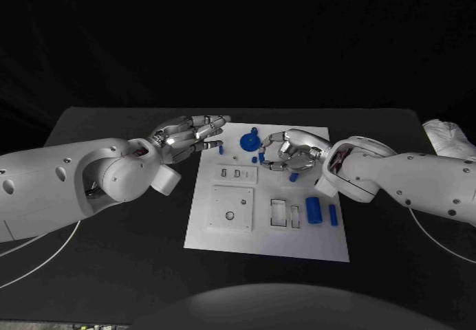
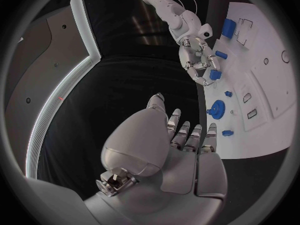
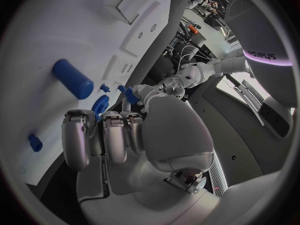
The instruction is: Assemble the parts on the task board
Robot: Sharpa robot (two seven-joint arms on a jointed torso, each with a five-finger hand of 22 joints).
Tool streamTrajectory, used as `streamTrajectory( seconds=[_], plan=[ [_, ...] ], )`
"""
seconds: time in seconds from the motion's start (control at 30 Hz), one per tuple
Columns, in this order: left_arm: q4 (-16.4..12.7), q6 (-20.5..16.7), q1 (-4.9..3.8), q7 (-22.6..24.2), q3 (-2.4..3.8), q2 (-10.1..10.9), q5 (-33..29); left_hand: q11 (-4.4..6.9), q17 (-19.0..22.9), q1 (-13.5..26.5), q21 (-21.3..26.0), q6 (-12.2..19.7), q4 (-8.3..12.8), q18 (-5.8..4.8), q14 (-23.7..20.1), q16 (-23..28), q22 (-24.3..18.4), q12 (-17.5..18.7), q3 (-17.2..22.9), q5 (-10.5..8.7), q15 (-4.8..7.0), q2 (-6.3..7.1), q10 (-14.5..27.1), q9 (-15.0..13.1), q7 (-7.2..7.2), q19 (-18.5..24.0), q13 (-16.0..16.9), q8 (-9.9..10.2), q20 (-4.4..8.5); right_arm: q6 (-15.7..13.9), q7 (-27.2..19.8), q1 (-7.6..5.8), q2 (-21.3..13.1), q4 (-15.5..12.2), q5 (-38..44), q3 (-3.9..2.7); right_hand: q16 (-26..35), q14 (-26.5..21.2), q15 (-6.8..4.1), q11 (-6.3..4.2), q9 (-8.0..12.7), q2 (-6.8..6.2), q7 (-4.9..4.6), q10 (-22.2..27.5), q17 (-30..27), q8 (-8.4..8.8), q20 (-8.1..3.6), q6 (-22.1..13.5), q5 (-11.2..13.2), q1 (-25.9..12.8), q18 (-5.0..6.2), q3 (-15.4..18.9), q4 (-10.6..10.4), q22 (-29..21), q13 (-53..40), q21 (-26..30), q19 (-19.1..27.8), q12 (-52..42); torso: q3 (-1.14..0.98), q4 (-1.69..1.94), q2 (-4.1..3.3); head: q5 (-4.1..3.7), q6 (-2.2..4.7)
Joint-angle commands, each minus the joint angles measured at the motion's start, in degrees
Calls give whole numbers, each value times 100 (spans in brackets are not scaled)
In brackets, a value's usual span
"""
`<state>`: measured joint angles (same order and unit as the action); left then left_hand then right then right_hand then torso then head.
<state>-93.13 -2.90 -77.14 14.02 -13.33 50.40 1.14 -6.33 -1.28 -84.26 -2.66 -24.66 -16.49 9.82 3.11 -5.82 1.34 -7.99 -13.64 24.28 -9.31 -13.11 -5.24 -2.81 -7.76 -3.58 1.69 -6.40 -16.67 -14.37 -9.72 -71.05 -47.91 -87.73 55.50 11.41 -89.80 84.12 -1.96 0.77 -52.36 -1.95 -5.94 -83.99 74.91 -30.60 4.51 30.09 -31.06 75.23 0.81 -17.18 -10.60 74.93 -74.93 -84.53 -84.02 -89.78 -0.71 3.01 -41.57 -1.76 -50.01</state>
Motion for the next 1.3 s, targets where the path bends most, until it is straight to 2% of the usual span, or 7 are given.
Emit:
streamTrajectory(
  seconds=[0.03,0.57,0.93,1.07,1.3],
  plan=[
    [-1,113,-1,26,4,-12,18,-35,-7,-34,-31,-18,1,24,2,-20,9,-20,18,30,-25,-19,-8,-9,-37,-19,8,-27,-11,345,85,-1,70,-2,-129,-1,-20,588,45,55,18,22,-4,-601,1509,-20,37,53,-20,-49,101,-9,-35,1265,-1507,47,-33,-22,-5,-13,2,22,1],
    [31,158,0,5,4,-47,18,-40,-8,-29,-34,-17,-2,22,3,-24,10,-23,16,29,-28,-21,-13,-9,-39,-22,8,-29,-11,449,194,12,435,236,-94,-1,-20,588,72,79,153,25,-25,-601,1509,-12,63,113,98,-84,131,-22,-7,1224,-1507,158,75,-22,-16,-15,-5,33,1],
    [52,184,2,-26,4,-59,18,-44,-9,-27,-35,-12,-2,21,6,-29,10,-30,15,29,-30,-23,-19,-8,-41,-23,9,-28,-11,475,242,16,537,290,-86,-2,-20,588,78,86,188,27,-33,-601,1509,-11,69,139,135,-90,138,-23,4,1215,-1507,183,100,-22,-9,-21,-5,25,1],
    [57,192,3,-34,4,-69,18,-44,-9,-27,-35,-12,-2,21,6,-29,10,-30,15,29,-30,-23,-19,-8,-41,-23,9,-28,-11,501,264,17,579,335,-69,-2,-20,588,81,89,203,30,-35,-601,1509,-10,71,149,149,-91,144,-25,9,1207,-1507,203,120,-22,-6,-12,-4,9,1],
    [64,212,3,-47,4,-88,18,-48,-9,-26,-34,-13,-3,21,7,-31,10,-37,15,30,-31,-25,-25,-8,-42,-23,11,-29,-11,521,268,58,670,493,-41,-2,-20,588,85,92,222,32,-36,-601,1509,-5,75,154,167,-95,148,-26,14,1200,-1507,220,136,-22,-11,-6,-4,18,1]
  ],
)
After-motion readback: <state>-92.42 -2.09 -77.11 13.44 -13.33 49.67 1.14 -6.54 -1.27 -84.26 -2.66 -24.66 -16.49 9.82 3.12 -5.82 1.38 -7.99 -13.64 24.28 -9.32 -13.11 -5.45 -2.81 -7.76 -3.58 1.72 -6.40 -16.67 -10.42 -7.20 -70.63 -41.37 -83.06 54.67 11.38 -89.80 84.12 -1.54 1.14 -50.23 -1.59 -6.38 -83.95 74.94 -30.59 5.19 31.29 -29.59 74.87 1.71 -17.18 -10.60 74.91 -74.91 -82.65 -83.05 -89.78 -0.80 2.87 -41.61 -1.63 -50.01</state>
